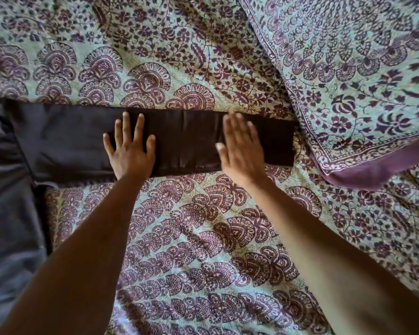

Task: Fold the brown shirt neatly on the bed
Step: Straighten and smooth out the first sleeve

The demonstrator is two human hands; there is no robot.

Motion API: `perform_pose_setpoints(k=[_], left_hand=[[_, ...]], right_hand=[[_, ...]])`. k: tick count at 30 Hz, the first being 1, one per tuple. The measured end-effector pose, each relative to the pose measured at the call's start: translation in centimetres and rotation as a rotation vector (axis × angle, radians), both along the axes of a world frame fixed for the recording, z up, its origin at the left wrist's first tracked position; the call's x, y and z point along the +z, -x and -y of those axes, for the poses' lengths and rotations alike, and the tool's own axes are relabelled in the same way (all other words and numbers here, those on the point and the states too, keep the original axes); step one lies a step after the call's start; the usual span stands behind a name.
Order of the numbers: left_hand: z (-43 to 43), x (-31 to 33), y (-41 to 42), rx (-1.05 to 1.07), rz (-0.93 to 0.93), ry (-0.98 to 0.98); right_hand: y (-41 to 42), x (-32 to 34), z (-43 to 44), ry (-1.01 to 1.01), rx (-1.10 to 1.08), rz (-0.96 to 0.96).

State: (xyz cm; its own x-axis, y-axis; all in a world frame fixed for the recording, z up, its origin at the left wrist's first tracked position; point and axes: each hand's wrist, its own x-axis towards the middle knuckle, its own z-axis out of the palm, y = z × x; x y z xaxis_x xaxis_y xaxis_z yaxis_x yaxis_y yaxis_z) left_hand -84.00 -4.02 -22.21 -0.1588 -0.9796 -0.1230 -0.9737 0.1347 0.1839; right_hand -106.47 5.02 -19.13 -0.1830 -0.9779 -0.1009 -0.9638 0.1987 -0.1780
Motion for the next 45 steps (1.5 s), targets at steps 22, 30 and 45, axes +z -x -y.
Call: perform_pose_setpoints(k=[22, 30, 45], left_hand=[[-0.2, -0.1, 0.0, -0.011, -0.014, 0.028], [0.0, 0.3, 0.2, -0.018, -0.014, -0.02], [-14.0, 16.8, -7.9, 0.153, -0.38, 0.026]], right_hand=[[0.5, -1.9, -1.6, -0.07, -0.065, -0.018], [3.8, -1.0, -3.7, -0.06, -0.136, -0.114], [-13.0, 11.4, -9.5, 0.189, 0.124, 0.365]])
